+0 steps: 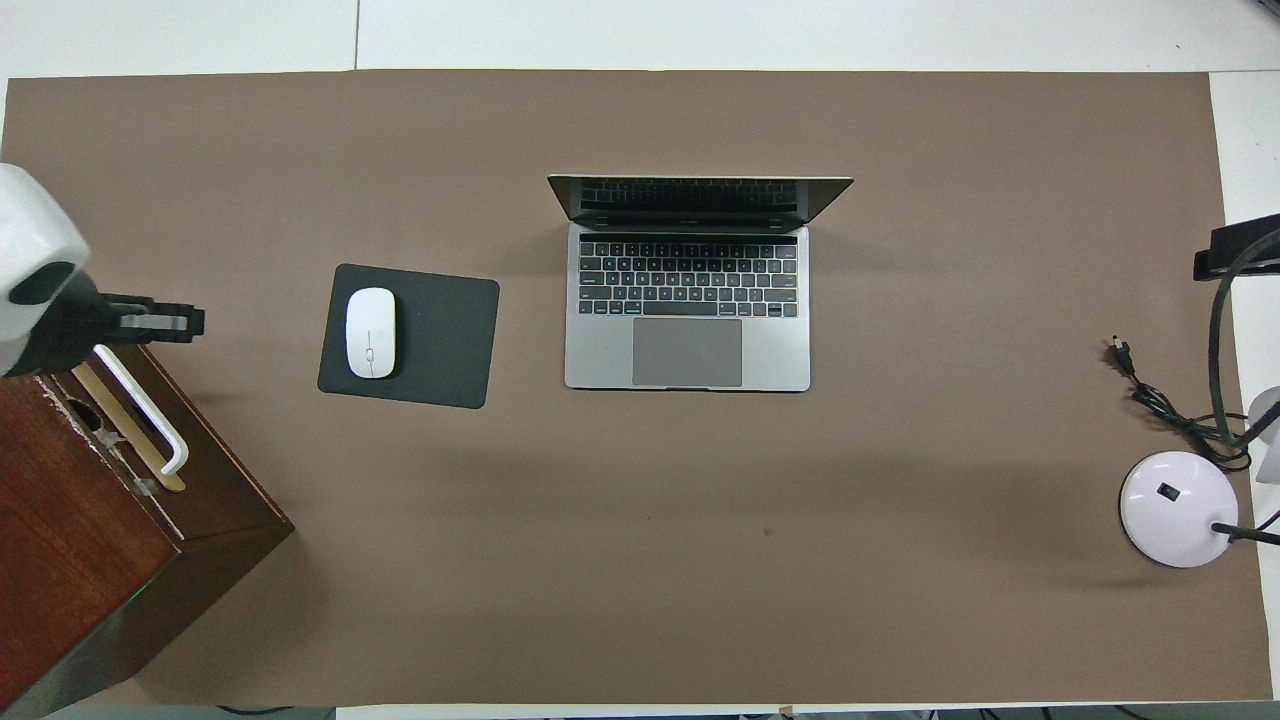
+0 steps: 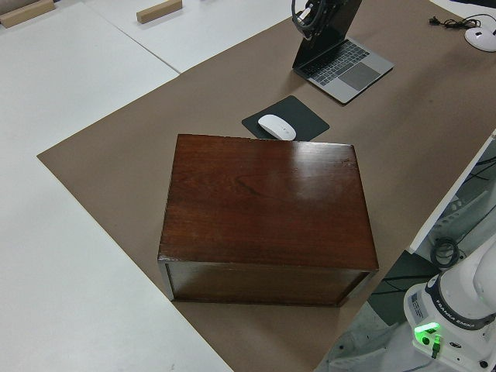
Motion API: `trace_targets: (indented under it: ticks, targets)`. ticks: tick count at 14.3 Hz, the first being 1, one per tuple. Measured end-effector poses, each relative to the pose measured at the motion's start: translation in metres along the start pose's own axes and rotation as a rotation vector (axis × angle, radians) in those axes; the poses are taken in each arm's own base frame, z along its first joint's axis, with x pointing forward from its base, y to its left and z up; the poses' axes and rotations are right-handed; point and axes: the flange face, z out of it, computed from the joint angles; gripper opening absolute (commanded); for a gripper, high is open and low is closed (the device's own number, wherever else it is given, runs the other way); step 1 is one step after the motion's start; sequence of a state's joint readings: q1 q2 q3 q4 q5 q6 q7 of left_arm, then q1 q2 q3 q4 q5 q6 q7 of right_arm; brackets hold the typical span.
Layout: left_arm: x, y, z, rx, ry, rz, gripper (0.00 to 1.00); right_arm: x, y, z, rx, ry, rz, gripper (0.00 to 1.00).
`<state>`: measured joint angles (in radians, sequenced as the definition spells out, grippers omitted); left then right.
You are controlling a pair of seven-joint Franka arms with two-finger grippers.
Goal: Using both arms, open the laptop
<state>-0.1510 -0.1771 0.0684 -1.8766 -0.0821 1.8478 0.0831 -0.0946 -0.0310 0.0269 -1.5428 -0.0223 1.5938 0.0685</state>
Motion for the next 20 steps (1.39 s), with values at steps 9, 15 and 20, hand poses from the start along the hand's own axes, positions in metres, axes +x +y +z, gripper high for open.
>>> trace_targets:
  ticks: [9, 15, 20]
  targets:
    - [-0.013, -0.058, -0.043, 0.041, -0.062, -0.07, 1.0, 0.0, -0.001, 0.001, 0.001, -0.005, 0.006, 1.0]
    - [-0.012, -0.059, -0.041, 0.071, -0.103, -0.061, 1.0, -0.001, -0.001, 0.001, 0.001, -0.01, 0.0, 1.0]
    - [-0.004, -0.06, -0.02, 0.074, -0.141, -0.083, 1.0, -0.001, -0.002, 0.001, 0.002, -0.008, -0.097, 1.0]
